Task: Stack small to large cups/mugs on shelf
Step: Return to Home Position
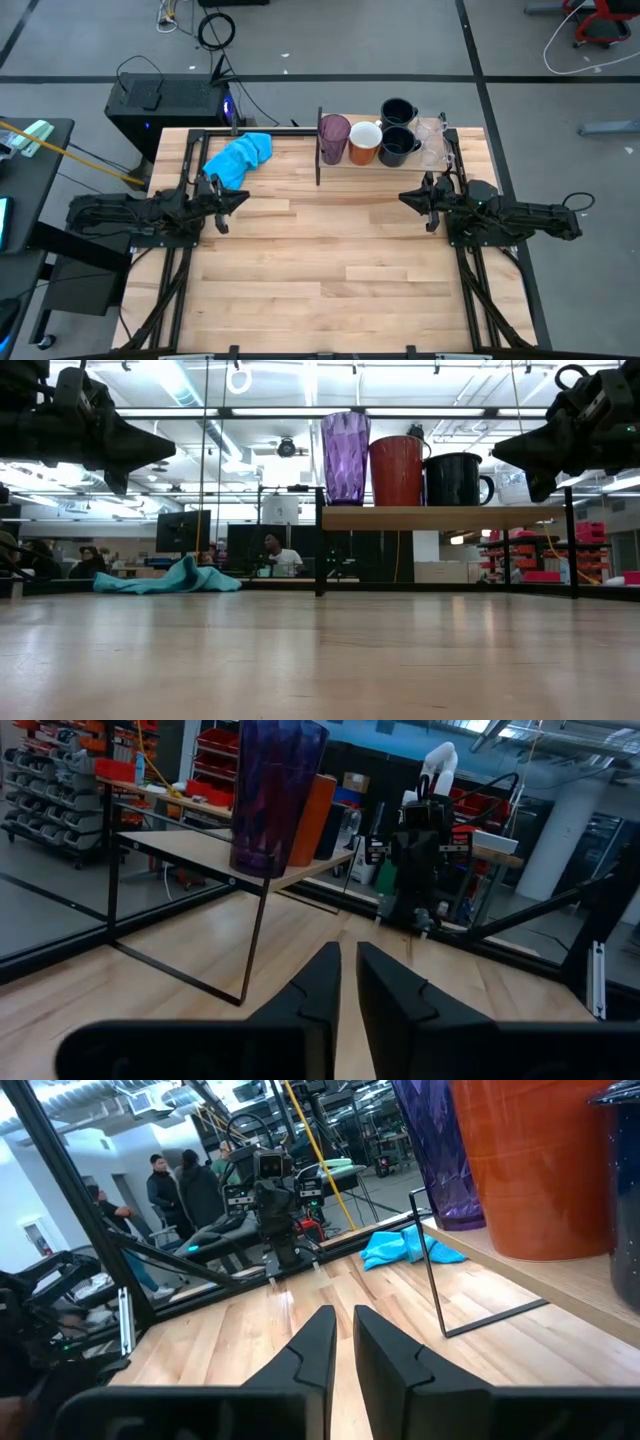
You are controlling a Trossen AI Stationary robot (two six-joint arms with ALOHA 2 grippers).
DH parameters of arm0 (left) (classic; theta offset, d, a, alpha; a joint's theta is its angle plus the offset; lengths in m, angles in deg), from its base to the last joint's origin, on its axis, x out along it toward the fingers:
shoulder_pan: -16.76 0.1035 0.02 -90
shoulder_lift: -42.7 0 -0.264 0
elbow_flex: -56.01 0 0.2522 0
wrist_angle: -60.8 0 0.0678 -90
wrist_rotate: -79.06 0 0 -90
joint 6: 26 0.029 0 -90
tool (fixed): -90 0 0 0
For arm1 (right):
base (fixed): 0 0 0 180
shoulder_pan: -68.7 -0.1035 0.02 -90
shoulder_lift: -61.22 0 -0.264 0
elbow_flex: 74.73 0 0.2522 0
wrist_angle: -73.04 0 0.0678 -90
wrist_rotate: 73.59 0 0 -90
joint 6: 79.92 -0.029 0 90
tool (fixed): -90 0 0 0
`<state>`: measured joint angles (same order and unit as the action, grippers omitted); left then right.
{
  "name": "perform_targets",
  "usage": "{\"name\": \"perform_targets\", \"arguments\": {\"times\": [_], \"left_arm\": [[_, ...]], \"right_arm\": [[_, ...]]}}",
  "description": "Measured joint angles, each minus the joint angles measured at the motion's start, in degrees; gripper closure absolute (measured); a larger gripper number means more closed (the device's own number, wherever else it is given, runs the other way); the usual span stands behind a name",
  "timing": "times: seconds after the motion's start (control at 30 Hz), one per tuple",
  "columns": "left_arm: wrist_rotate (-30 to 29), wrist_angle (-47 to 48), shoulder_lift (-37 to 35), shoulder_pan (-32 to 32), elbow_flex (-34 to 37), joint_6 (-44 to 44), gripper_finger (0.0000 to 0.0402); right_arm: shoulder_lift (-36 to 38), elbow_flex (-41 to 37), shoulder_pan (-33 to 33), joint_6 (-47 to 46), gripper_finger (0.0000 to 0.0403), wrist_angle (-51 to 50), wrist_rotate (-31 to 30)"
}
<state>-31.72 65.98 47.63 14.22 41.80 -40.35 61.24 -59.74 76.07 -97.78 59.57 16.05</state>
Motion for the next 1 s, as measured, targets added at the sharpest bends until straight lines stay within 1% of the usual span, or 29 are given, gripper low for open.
{"name": "perform_targets", "arguments": {"times": [0.3,0.63,1.0], "left_arm": [[0.0,0.0,0.0,0.0,0.0,0.0,0.0367],[0.0,-0.02,0.0,0.0,0.0,0.05,0.0359],[0.0,-0.02,0.0,0.0,0.02,0.01,0.0372]], "right_arm": [[0.0,0.0,0.0,0.0,0.0355,0.0,0.0],[0.0,0.0,0.0,0.0,0.0355,0.0,0.0],[0.0,0.0,0.0,0.0,0.0355,-0.02,0.0]]}}
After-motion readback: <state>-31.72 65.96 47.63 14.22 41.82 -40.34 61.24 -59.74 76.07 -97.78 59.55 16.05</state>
